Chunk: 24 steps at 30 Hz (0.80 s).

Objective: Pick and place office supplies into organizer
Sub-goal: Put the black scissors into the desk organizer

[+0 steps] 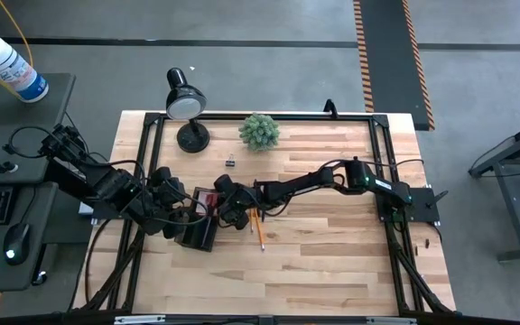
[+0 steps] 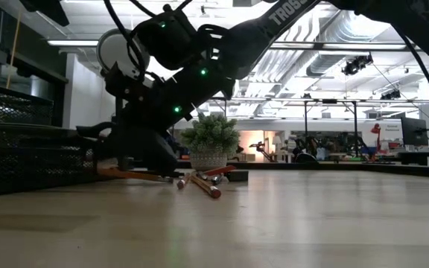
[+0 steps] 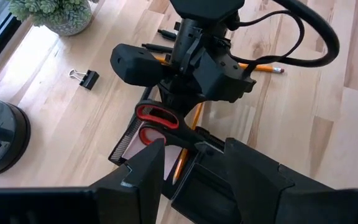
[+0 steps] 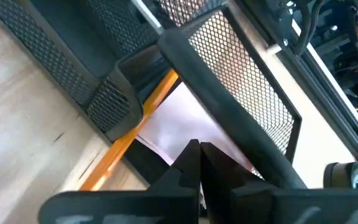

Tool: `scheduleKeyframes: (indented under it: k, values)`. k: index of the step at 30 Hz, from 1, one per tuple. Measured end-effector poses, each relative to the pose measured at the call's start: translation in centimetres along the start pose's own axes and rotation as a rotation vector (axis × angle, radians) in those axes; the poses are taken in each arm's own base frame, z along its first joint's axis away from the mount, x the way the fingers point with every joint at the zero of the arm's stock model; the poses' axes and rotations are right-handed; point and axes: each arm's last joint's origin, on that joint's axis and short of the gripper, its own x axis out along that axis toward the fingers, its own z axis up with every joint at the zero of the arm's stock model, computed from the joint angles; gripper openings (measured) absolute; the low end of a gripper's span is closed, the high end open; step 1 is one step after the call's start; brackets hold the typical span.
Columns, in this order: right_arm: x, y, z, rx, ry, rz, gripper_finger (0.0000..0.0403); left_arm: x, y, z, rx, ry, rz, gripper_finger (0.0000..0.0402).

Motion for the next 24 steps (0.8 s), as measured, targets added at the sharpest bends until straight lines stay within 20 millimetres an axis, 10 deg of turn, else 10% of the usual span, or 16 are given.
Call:
scheduleKeyframes:
  k: [24]
  values:
    - [-1.5,1.8,0.3,-0.07,0.236,0.075,0.0098,0.0,-0.1,0.1,-0.006,-0.006,-0.007,0.0154]
